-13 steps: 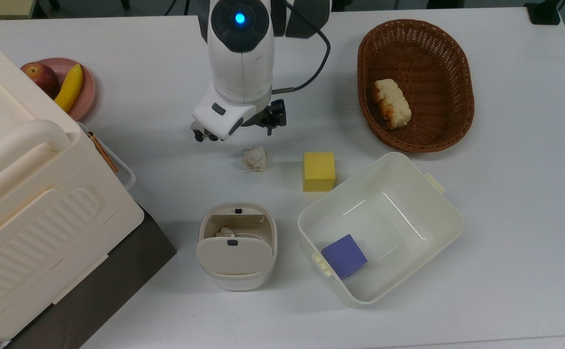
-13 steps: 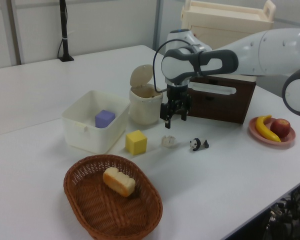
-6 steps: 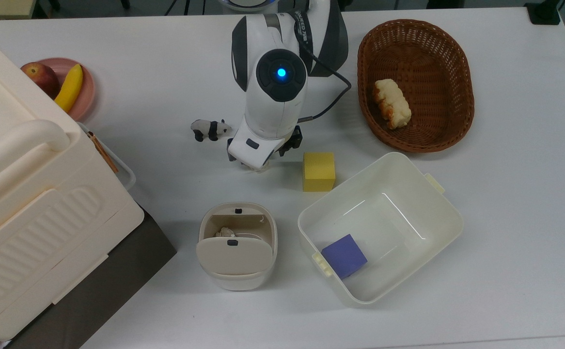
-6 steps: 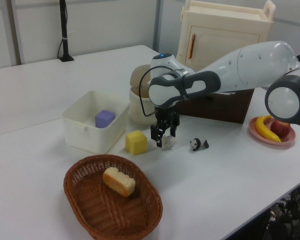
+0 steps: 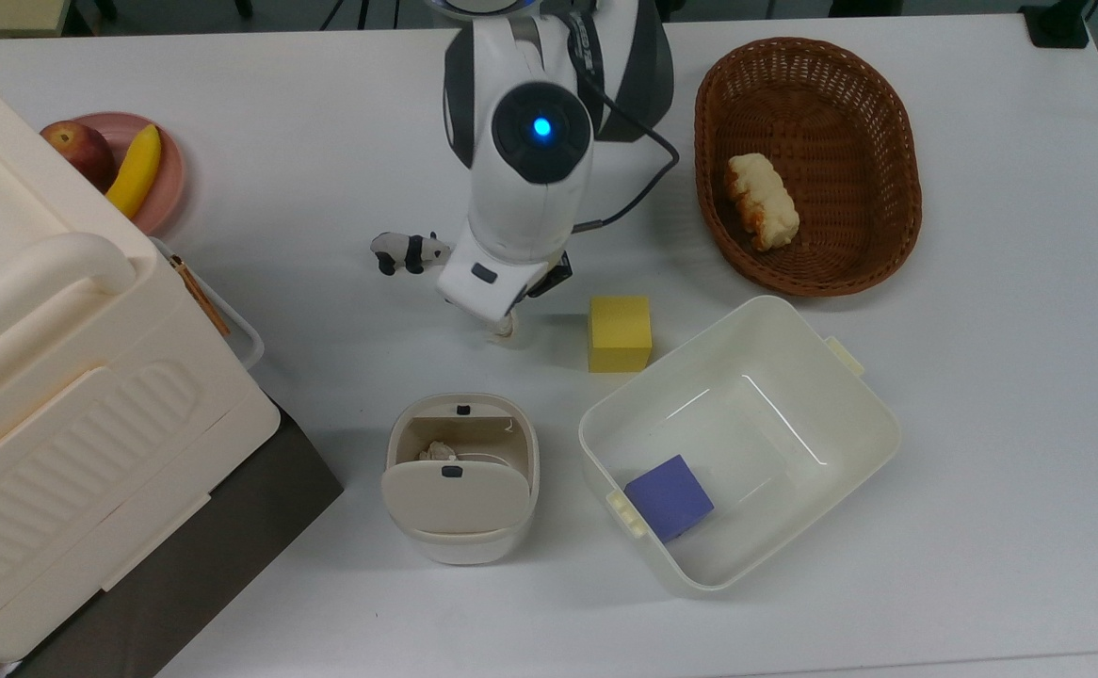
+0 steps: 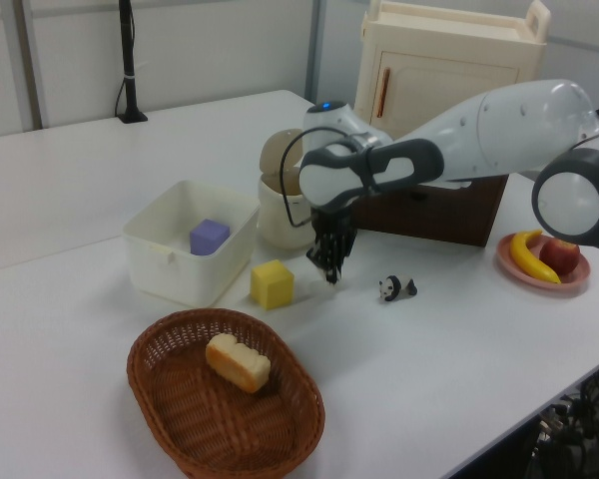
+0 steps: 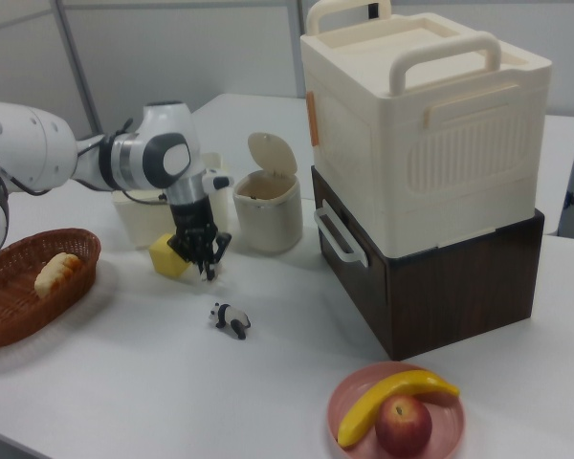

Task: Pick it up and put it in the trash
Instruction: 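Lift the paper ball and carry it over the white trash bin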

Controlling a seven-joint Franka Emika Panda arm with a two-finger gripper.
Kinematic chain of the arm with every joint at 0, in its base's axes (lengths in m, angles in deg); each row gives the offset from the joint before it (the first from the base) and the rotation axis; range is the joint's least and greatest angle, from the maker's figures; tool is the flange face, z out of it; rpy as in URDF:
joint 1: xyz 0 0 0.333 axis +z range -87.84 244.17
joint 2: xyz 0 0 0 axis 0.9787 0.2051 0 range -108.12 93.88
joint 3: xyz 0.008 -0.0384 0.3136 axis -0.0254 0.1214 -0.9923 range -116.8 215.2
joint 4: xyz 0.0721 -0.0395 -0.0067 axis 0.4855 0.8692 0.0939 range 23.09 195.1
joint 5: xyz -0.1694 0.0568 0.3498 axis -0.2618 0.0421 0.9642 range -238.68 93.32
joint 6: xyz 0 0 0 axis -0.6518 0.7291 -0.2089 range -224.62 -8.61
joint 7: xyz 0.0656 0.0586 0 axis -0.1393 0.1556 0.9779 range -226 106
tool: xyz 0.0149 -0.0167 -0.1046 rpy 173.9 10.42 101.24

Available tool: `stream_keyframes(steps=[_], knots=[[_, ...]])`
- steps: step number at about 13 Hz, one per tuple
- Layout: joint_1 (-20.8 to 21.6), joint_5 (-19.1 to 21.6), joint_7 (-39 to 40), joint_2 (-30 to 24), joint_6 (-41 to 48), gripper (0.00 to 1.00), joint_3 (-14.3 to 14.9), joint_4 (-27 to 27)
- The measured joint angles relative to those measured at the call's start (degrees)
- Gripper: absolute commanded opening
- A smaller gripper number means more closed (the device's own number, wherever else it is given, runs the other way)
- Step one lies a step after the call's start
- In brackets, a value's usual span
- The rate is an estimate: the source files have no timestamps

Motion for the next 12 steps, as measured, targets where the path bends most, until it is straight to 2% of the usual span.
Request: stream_keyframes(steps=[3, 5, 6, 7, 8, 9, 12], knots=[[-1.0, 0.0, 0.1, -2.0, -0.1, 0.09, 0.1, -2.7], [-1.3, 0.0, 0.1, -3.4, -0.5, 0.13, 0.2, -6.8], [-1.3, 0.0, 0.1, -4.0, -1.2, 0.21, 0.4, -9.2], [-1.4, 0.0, 0.1, -4.3, -4.2, 0.37, 0.6, -10.9], [-1.5, 0.0, -0.6, -4.3, -8.9, 0.58, 0.8, -11.5], [-1.8, 0.0, -2.2, -3.9, -12.8, 1.0, 0.9, -11.5], [-2.3, -0.2, -7.6, -1.5, -20.7, 1.0, 1.5, -11.5]])
